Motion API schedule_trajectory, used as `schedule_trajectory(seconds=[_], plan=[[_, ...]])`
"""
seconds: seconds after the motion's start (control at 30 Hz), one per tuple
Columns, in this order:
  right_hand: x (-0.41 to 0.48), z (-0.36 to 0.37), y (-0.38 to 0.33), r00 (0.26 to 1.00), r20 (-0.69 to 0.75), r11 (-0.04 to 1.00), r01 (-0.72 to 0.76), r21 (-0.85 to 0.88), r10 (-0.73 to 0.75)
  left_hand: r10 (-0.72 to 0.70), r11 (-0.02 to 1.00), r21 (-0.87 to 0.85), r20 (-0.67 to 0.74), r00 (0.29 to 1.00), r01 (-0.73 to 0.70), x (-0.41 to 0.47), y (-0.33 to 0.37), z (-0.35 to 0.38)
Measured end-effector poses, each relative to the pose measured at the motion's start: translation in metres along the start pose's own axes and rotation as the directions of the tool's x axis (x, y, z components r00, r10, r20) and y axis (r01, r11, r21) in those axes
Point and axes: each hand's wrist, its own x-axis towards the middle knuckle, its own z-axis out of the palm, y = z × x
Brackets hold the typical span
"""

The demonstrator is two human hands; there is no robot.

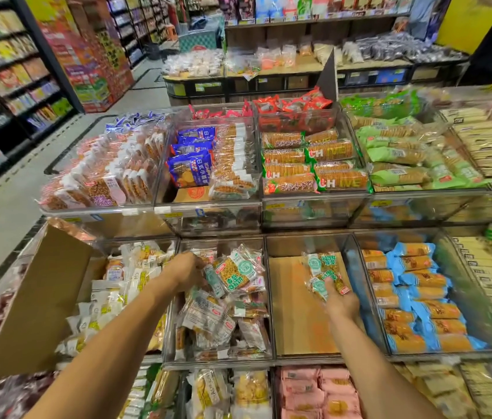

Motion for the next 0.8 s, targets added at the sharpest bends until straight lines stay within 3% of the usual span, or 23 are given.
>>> schedule_trajectory(seconds=[0.13,0.2,0.3,0.5,0.7,0.8], plan=[[0.019,0.010,-0.003,0.995,0.043,0.989,-0.090,0.114,0.086,0.005,0.999,0.037,0.003,1.000,-0.005,0.004,-0.002,0.000],[0.027,0.014,0.000,0.995,0.037,0.992,-0.094,0.079,0.091,0.021,0.999,0.049,0.004,1.000,-0.021,0.005,-0.001,-0.001],[0.063,0.027,0.025,0.991,-0.013,0.991,-0.135,0.007,0.135,0.038,0.997,0.066,-0.002,0.999,-0.037,0.004,-0.001,0.000],[0.030,0.031,-0.017,0.964,-0.147,0.972,-0.207,0.114,0.222,0.091,0.994,0.057,0.093,0.992,-0.096,-0.002,0.001,-0.004],[0.009,0.031,-0.043,0.952,0.050,0.877,-0.298,0.378,0.303,0.111,0.994,-0.031,0.091,0.990,-0.109,-0.009,-0.003,-0.006],[0.010,0.034,-0.047,0.946,0.165,0.863,-0.321,0.389,0.278,0.111,0.989,-0.108,0.064,0.992,-0.103,-0.016,-0.003,-0.006]])
